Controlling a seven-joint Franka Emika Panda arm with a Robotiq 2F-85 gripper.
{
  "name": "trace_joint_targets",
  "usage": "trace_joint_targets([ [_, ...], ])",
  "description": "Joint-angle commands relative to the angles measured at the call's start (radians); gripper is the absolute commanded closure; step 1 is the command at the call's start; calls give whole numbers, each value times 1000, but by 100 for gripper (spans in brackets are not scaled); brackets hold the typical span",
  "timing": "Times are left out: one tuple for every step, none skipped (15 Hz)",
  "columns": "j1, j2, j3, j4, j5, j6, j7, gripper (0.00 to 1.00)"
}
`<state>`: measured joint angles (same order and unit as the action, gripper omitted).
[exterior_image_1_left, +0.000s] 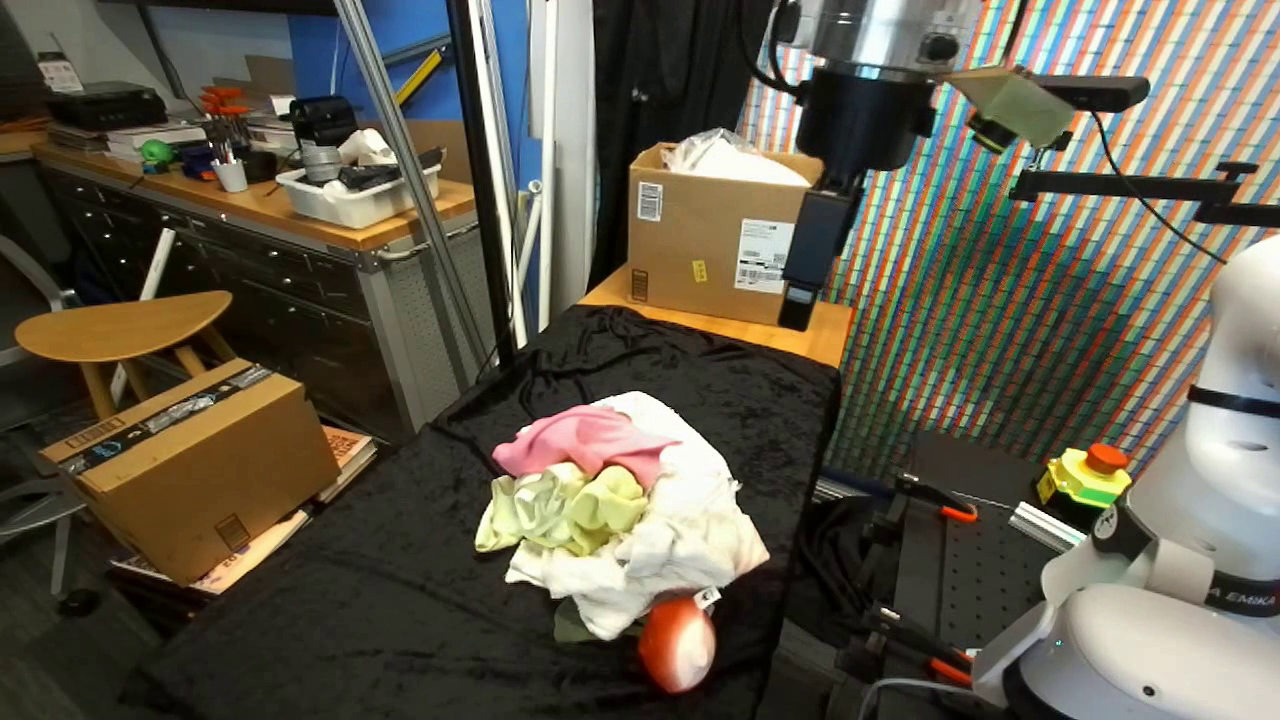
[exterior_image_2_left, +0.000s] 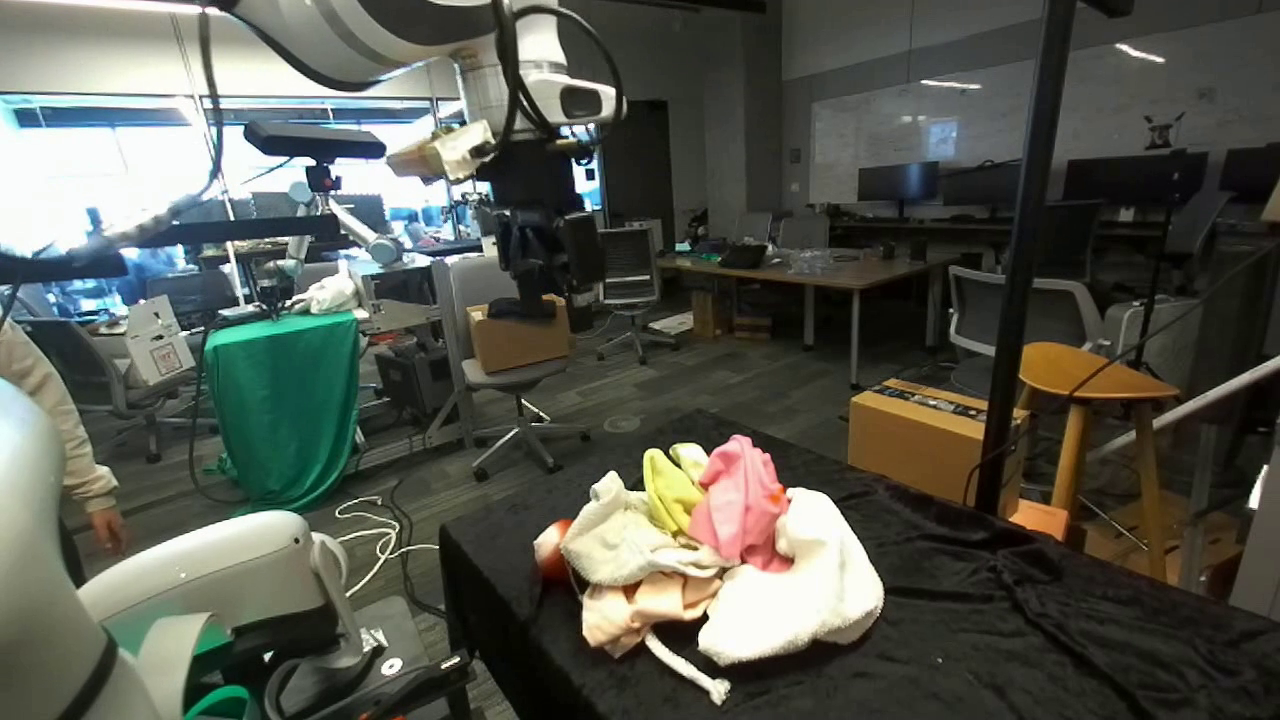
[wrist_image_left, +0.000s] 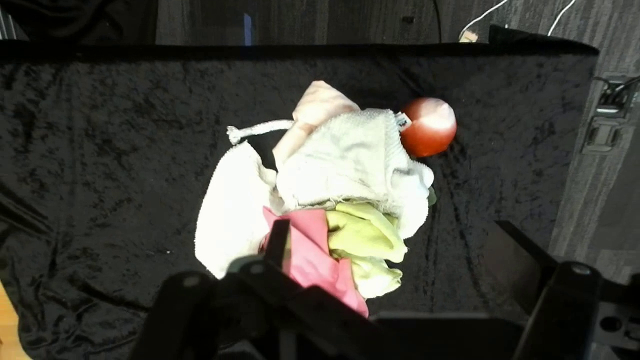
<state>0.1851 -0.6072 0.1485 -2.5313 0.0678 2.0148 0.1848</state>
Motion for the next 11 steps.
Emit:
trace_joint_targets([
  [19,-218,2,-136,23,-12,-44,0],
  [18,-261,9,-164,17,-4,-35,0],
  [13,-303,17,-195,7,16,-27,0],
  [4,-345,28,-231,-6,48,-18,0],
  [-2,-386,32,-264,-6,80,-5,0],
  [-11,-427,35,-303,-3,123,12,0],
  [-2,-316,24,-217,7,46,-17,0],
  [-3,-341,26,-238,7,51,-16,0],
  [-3,-346,26,-239,7,46,-16,0],
  [-3,-344,26,-237,7,46,-16,0],
  [-3,-338,26,-235,7,46,-16,0],
])
